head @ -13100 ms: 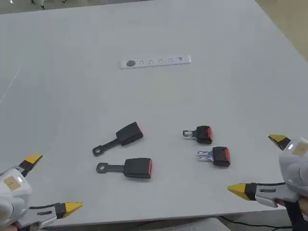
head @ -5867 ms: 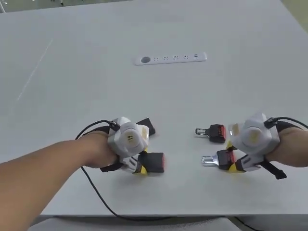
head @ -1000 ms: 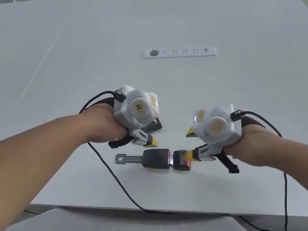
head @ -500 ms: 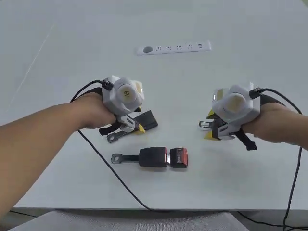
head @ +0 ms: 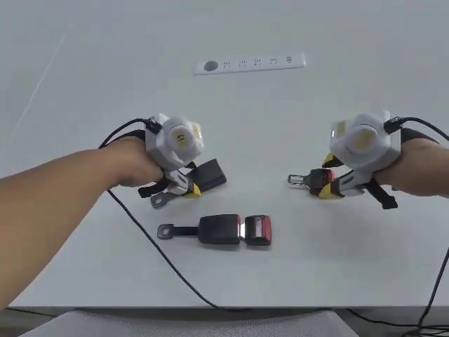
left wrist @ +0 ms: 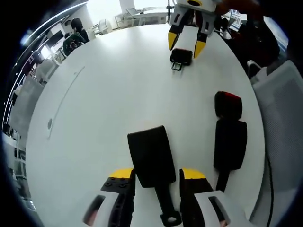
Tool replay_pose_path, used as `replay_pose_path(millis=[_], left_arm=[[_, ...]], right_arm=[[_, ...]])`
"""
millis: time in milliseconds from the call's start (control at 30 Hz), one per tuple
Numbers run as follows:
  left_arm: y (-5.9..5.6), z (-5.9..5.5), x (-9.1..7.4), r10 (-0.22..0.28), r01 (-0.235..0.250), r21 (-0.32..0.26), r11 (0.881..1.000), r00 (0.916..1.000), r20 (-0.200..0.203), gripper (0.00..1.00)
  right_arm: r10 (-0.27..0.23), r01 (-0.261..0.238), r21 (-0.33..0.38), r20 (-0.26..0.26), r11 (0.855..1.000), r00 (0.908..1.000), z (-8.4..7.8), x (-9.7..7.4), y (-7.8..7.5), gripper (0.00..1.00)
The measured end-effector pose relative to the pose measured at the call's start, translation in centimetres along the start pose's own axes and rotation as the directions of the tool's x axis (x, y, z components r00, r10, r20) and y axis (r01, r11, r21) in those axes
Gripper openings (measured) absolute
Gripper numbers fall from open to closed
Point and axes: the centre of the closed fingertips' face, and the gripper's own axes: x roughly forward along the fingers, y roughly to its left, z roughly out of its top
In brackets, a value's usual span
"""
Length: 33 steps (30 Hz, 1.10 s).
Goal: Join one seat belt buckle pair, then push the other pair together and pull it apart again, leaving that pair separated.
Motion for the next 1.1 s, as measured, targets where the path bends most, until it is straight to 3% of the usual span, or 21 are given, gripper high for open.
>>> replay_pose_path(millis=[167,300,333,433,767,933,1100], left_arm=[[0.3,0.1,0.2,-0.003,0.003,0.012,1.0,1.0,0.009,0.34],[0.0,0.2,0.1,-0.011,0.011,0.1,0.995,0.9999,0.002,0.33],[-0.1,0.2,0.1,-0.014,0.014,0.143,0.99,0.9999,-0.004,0.33],[-0.1,0.2,0.1,-0.011,0.016,0.189,0.982,0.9996,-0.024,0.33],[0.1,0.1,0.2,-0.023,0.025,0.19,0.981,0.9997,-0.011,0.32],[0.0,0.1,0.2,-0.028,0.027,0.219,0.975,0.9996,-0.001,0.31],[0.1,0.2,0.2,-0.03,0.027,0.207,0.978,0.9995,0.01,0.31]], right_arm=[[0.01,-0.01,0.001,-0.013,1.0,0.9999,-0.5,0.2,0.0,0.32],[0.033,-0.034,-0.057,-0.027,0.998,0.9991,-0.5,0.3,0.6,0.32],[0.049,-0.051,-0.083,-0.033,0.995,0.9983,-0.5,0.4,0.9,0.32],[0.052,-0.056,-0.109,-0.044,0.992,0.9977,-0.4,0.2,1.0,0.32],[0.063,-0.066,-0.124,-0.033,0.99,0.9975,-0.1,0.0,1.1,0.31],[0.058,-0.059,-0.123,-0.017,0.991,0.9982,1.1,0.5,1.4,0.31],[0.054,-0.055,-0.151,-0.008,0.987,0.9985,2.8,1.3,1.6,0.31]])
